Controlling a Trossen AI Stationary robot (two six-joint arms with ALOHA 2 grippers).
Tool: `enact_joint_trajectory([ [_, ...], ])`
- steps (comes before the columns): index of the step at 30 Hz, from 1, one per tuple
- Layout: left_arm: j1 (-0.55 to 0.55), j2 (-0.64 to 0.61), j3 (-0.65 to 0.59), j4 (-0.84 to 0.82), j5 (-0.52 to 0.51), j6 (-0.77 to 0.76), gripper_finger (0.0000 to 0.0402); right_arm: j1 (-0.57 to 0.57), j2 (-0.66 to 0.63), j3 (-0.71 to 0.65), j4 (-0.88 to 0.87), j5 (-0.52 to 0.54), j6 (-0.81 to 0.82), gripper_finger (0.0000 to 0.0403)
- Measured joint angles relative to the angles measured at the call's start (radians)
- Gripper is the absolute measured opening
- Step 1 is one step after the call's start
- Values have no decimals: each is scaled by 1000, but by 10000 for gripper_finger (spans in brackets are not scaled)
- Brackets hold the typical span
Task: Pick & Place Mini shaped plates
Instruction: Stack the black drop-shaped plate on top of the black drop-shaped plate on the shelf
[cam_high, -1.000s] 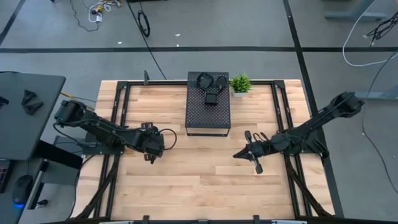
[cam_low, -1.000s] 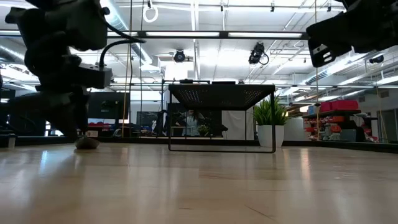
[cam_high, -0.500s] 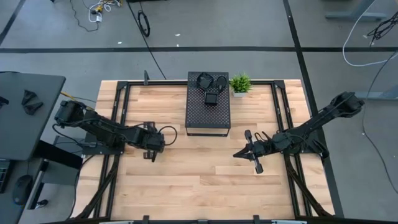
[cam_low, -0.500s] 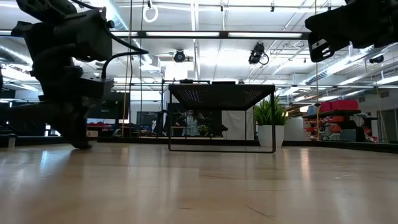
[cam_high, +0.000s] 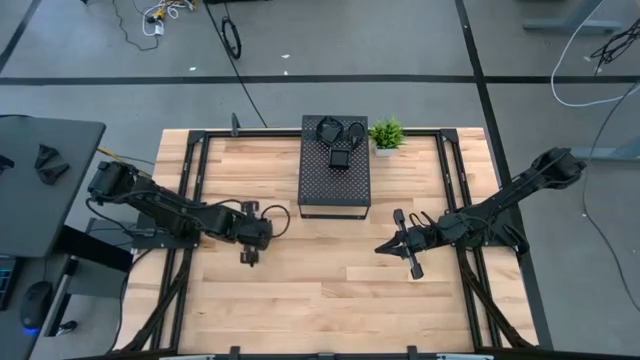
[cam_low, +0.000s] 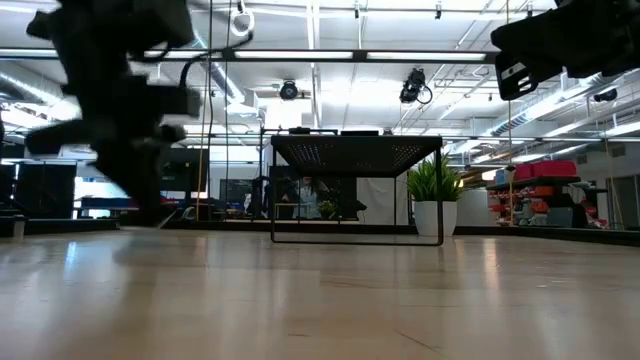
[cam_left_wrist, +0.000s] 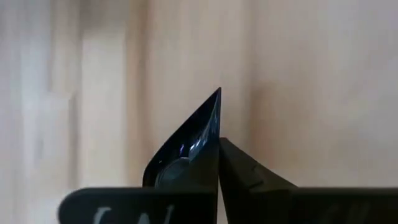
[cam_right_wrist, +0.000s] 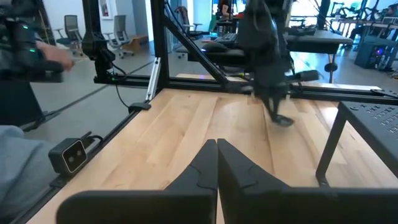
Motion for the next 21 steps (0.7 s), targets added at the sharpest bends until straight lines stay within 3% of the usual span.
enact_joint_trajectory([
  [4, -54, 0, 65, 153, 90, -41, 4, 0, 0, 1, 0, -5, 20, 2],
  [10, -125, 15, 80, 676, 106, 40, 3, 0, 0, 57, -12, -162, 51, 14],
  [13, -136, 52, 81, 861, 120, 86, 2, 1, 18, 111, -43, -204, 49, 24],
  [21, -143, 264, 206, 939, 250, 177, 1, -20, 222, 328, -158, -203, -26, 60],
])
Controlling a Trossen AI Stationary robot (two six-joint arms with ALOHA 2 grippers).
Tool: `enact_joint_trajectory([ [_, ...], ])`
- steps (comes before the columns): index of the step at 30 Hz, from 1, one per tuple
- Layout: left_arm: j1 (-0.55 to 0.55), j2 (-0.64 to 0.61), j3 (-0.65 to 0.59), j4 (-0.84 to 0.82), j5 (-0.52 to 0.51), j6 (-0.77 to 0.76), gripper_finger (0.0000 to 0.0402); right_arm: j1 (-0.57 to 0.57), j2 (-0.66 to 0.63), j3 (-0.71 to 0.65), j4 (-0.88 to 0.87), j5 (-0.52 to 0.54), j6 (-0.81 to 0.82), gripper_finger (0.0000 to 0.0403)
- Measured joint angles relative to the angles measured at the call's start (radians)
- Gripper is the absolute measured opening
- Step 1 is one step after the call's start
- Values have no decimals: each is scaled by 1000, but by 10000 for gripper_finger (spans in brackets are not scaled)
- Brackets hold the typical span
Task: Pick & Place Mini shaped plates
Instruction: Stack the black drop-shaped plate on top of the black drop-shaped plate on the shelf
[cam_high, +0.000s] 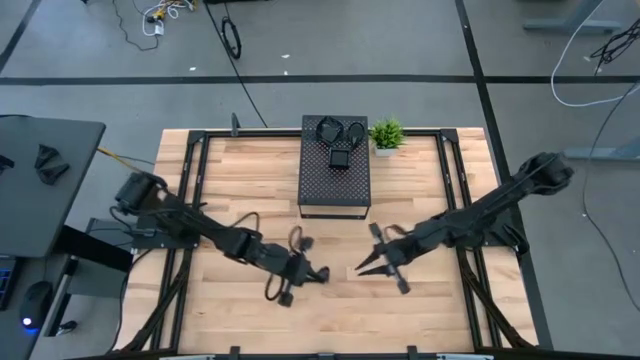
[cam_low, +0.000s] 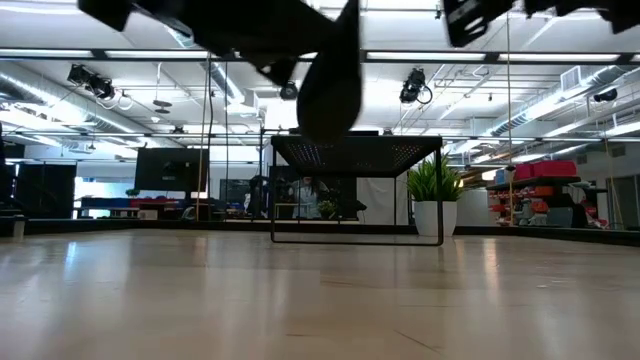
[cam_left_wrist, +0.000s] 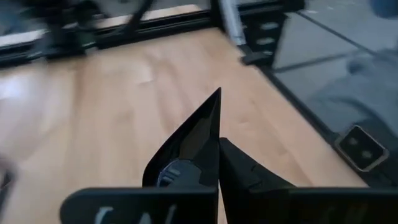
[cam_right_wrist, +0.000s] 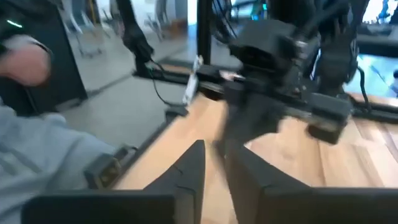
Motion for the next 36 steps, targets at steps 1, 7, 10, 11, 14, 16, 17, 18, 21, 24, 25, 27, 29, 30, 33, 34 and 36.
enact_joint_trajectory([
  [1, 0, 27, 27, -3, 29, 21, 1, -7, 36, 27, -12, -3, -7, 68],
  [7, -17, 117, 164, -25, 120, 144, 1, -47, 222, 164, -86, -136, -38, 127],
  [10, -23, 122, 192, -37, 123, 178, 2, -48, 283, 192, -85, -213, -84, 153],
  [11, -23, 122, 196, -39, 123, 183, 2, -47, 293, 192, -83, -223, -90, 159],
  [14, -22, 122, 199, -29, 122, 184, 2, -46, 319, 203, -59, -226, -83, 170],
  [16, -21, 122, 199, -33, 120, 186, 1, -46, 330, 203, -40, -226, -83, 171],
  [17, -19, 122, 199, -34, 120, 186, 2, -46, 336, 203, -27, -227, -83, 170],
  [18, -19, 122, 199, -34, 116, 186, 2, -46, 337, 203, -31, -227, -83, 167],
  [21, -19, 122, 199, -37, 106, 186, 4, -43, 336, 202, -20, -238, -85, 152],
  [24, -19, 122, 199, -38, 104, 185, 4, -43, 336, 202, -1, -272, -86, 125],
  [25, -19, 122, 199, -39, 104, 185, 4, -43, 336, 202, 6, -278, -86, 114],
  [27, -19, 122, 199, -39, 101, 182, 7, -43, 335, 202, 4, -279, -87, 88],
  [29, -19, 122, 199, -38, 95, 182, 11, -44, 335, 202, 5, -278, -87, 60],
  [30, -19, 122, 199, -37, 89, 183, 13, -44, 335, 202, 5, -277, -91, 46],
  [33, -19, 122, 198, -38, 75, 183, 16, -43, 335, 202, 3, -280, -102, 11],
  [34, -19, 122, 198, -37, 73, 184, 16, -43, 335, 202, 3, -280, -111, 7],
  [36, -19, 122, 198, -38, 64, 186, 15, -43, 335, 202, 3, -280, -127, 10],
])
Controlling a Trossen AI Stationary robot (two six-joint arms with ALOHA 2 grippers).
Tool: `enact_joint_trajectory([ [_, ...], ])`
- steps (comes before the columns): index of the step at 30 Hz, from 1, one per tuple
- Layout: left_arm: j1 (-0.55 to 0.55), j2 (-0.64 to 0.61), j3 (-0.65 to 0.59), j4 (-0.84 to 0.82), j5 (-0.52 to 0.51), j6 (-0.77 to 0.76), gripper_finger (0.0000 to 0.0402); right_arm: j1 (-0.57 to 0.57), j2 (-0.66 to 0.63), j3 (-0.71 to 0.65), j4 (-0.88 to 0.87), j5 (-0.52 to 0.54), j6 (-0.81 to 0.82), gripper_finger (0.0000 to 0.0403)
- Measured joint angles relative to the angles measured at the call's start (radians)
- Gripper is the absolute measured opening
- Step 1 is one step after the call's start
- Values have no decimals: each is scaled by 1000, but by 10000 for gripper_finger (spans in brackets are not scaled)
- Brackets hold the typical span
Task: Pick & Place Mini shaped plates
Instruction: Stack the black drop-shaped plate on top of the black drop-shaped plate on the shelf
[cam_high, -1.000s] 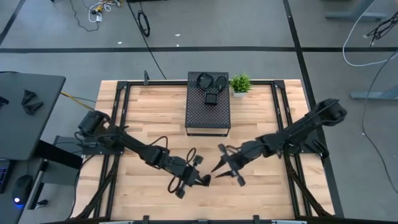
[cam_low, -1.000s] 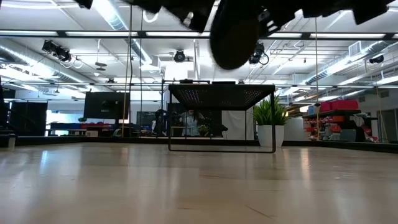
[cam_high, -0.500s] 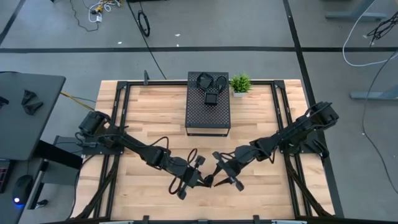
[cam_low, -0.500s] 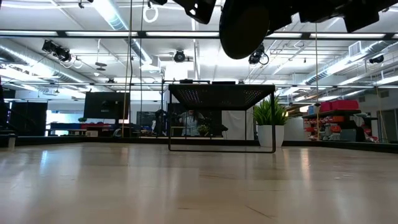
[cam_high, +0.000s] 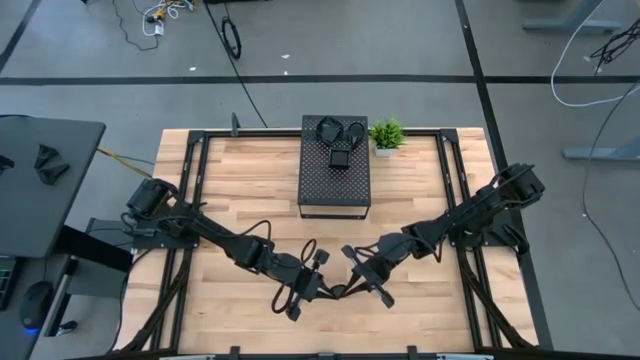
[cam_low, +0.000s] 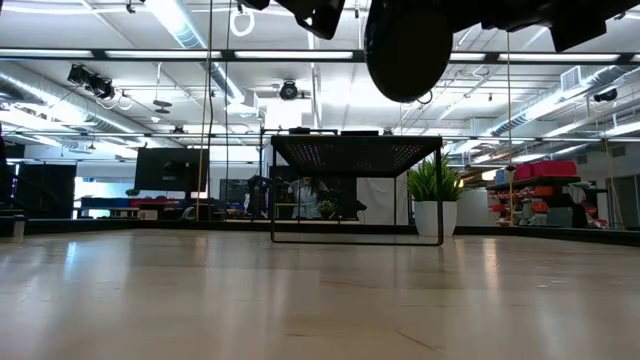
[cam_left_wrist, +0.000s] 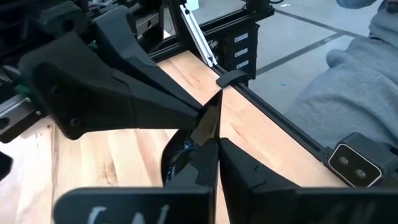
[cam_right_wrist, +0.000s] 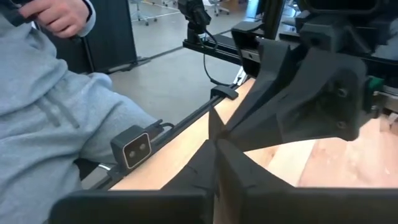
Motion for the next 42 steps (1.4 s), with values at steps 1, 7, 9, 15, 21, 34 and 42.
enact_joint_trajectory([
  [1, 0, 0, 0, 0, -4, 0, 13, 0, 0, 0, 0, 0, -3, 14],
  [7, 4, 0, -1, 1, -5, -15, 21, 0, 0, 0, -11, 0, -17, 5],
  [9, 13, 0, -1, 7, 41, -34, 30, 0, 0, 0, -25, -1, -22, 4],
  [15, 47, 0, 0, 46, 145, -55, 58, 2, 0, 0, -84, 4, -23, 2],
  [21, 78, -28, 0, -3, 147, -75, 77, 8, 0, -6, -162, 3, -32, 1],
  [34, 69, -77, -3, -349, 18, -299, 65, 13, -414, -12, -832, 232, -612, 0],
  [42, 55, -78, -1, -304, -72, -242, 56, -365, -568, 98, -907, 350, -1114, 0],
])
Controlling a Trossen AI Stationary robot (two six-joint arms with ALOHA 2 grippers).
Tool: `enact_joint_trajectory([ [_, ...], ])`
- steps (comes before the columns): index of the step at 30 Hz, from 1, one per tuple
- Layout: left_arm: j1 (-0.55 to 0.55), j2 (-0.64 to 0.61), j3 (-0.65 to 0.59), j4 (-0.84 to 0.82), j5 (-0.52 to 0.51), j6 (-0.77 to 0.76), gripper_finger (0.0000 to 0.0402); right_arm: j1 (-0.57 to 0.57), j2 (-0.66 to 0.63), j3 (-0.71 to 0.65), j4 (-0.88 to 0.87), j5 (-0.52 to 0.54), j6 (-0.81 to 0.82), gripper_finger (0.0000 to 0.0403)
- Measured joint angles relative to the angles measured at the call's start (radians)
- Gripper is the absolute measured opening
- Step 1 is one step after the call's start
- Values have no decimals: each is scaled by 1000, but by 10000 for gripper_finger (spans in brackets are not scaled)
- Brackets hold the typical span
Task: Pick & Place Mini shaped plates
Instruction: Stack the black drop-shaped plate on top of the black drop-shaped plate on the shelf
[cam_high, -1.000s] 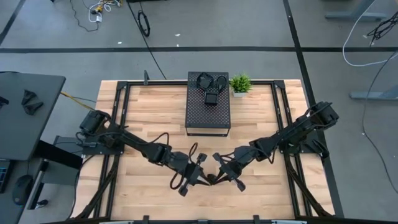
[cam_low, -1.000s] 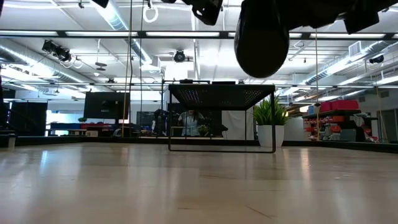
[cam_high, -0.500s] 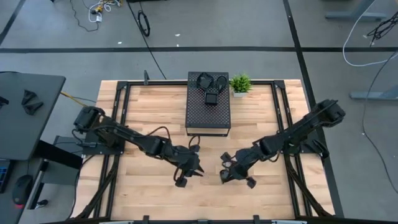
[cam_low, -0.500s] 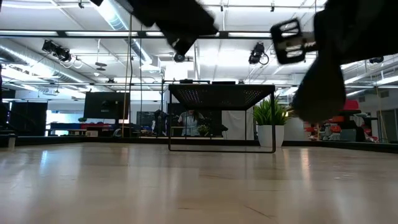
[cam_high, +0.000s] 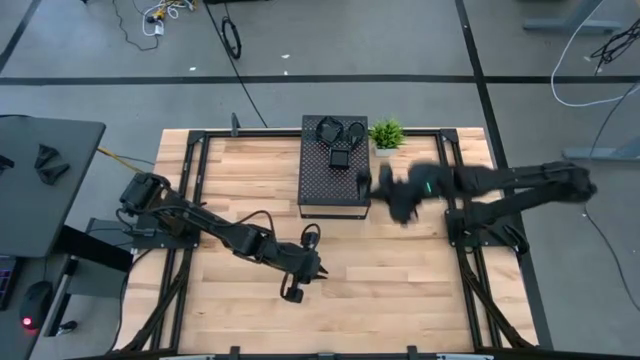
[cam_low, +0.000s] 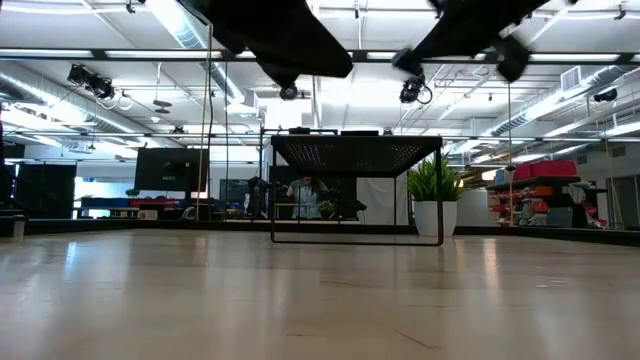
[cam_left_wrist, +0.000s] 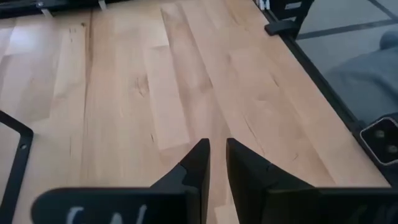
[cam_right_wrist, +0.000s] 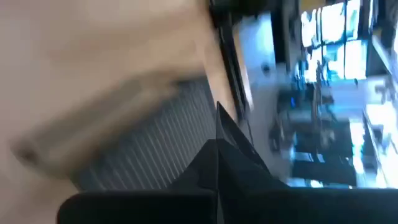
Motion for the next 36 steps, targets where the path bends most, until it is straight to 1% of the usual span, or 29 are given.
enact_joint_trajectory([
  [3, 9, 0, 0, -3, 0, -1, 55, -229, 43, 36, 15, -114, -137, 0],
  [6, 19, 0, 0, 7, 0, -1, 55, -428, 122, 79, 42, -252, -205, 0],
  [8, 26, 0, 0, 5, 0, -1, 55, -527, 189, 113, 45, -312, -237, 0],
  [11, 38, 0, 0, 8, 0, -1, 55, -623, 297, 172, 50, -372, -256, 0],
  [15, 50, 0, 0, 14, 0, -4, 55, -681, 404, 230, 36, -441, -257, 0],
  [18, 52, 0, 0, 15, 0, -4, 55, -699, 434, 243, 35, -448, -256, 0],
  [24, 50, 0, 0, 16, 1, -4, 55, -709, 438, 243, 19, -448, -245, 1],
  [30, 50, 0, 0, 19, 0, -4, 55, -721, 439, 243, 21, -419, -244, 22],
  [36, 50, 0, 0, 20, 1, -9, 55, -747, 439, 243, 21, -417, -237, 28],
])
